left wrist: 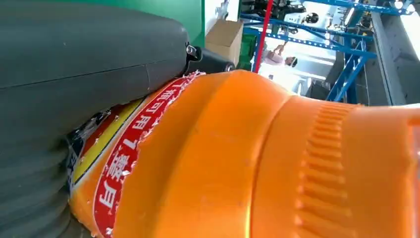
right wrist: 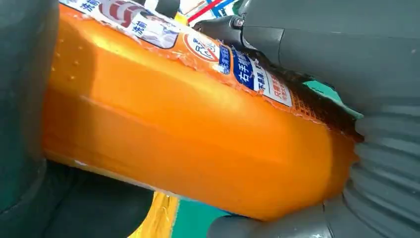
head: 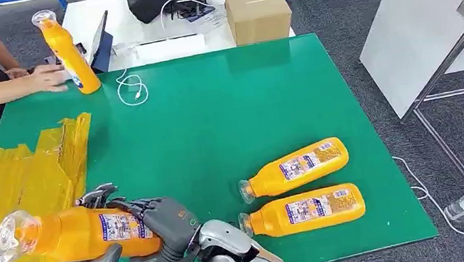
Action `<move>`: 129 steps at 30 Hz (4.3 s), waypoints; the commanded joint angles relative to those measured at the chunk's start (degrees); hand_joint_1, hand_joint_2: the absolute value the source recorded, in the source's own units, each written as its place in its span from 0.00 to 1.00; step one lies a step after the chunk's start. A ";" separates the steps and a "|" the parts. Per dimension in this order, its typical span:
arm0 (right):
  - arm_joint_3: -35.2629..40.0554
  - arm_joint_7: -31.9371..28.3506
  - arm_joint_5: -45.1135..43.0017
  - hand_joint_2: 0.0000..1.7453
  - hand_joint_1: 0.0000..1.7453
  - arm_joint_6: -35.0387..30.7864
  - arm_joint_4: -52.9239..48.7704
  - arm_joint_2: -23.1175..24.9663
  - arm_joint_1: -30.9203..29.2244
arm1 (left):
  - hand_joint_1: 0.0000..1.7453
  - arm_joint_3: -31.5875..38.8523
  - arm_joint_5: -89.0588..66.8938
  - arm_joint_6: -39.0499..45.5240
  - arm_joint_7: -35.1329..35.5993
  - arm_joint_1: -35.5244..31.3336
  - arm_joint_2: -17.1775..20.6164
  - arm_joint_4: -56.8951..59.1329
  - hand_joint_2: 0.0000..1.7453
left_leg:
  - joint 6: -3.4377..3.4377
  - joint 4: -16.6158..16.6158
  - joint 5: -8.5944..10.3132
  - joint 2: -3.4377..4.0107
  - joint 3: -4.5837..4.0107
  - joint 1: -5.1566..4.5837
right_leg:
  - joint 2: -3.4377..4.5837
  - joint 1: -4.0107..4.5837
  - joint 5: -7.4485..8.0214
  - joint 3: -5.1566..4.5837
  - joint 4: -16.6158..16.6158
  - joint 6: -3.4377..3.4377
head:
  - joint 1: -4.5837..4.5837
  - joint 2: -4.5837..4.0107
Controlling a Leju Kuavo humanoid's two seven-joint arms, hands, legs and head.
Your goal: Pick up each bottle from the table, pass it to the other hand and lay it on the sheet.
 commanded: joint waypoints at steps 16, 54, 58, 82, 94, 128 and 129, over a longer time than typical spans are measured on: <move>-1.48 1.70 1.51 1.00 1.00 -2.27 3.03 -0.41 1.73 | 1.00 -0.37 -4.78 1.34 -1.84 -4.39 -0.86 0.00 1.00 | 0.01 -0.06 0.00 -0.28 0.16 0.07 | -0.29 0.08 -0.06 0.29 -0.13 -0.05 | 0.02 0.00; -15.94 3.14 -10.10 1.00 0.00 19.39 -28.44 -30.68 -1.98 | 0.00 8.42 -96.76 38.81 1.70 -3.80 20.87 37.37 0.00 | 0.03 -0.25 0.06 -0.19 0.47 -0.07 | -0.13 -0.07 0.02 0.57 -0.21 -0.06 | -0.04 0.00; -15.55 3.60 -9.98 1.00 0.00 19.92 -28.40 -31.57 -2.09 | 0.00 8.70 -96.00 38.81 1.57 -3.96 20.75 37.55 0.00 | 0.04 -0.20 0.08 -0.28 0.42 -0.11 | -0.26 -0.13 0.00 0.57 -0.14 -0.04 | -0.04 0.00; -18.10 5.15 -5.89 1.00 0.00 18.11 -40.90 -47.88 16.63 | 0.00 30.31 -47.76 22.15 -19.35 -1.92 4.21 12.02 0.00 | 0.17 -0.03 0.00 -0.71 0.58 -0.22 | -0.58 -0.21 -0.22 0.90 -0.13 0.17 | -0.02 0.00; -21.08 5.77 -5.09 1.00 0.00 18.28 -44.83 -49.52 21.02 | 0.00 34.47 -36.25 16.07 -19.35 -2.20 2.30 8.95 0.00 | 0.18 -0.04 -0.06 -0.44 0.28 -0.31 | -0.31 -0.28 -0.17 0.47 -0.09 0.13 | -0.04 0.00; -22.97 12.19 2.77 1.00 0.00 23.14 -43.43 -58.01 20.53 | 0.00 35.79 -31.87 11.75 -19.35 -2.94 0.91 9.07 0.00 | 0.23 -0.08 -0.09 -0.34 0.33 -0.29 | -0.23 -0.27 -0.13 0.53 -0.18 0.12 | -0.02 0.00; -22.07 12.41 2.91 1.00 0.00 23.42 -42.51 -58.13 19.92 | 0.00 35.47 -32.17 12.13 -19.35 -3.10 1.02 9.12 0.00 | 0.24 -0.07 -0.06 -0.36 0.26 -0.33 | -0.25 -0.31 -0.12 0.44 -0.12 0.14 | -0.04 0.00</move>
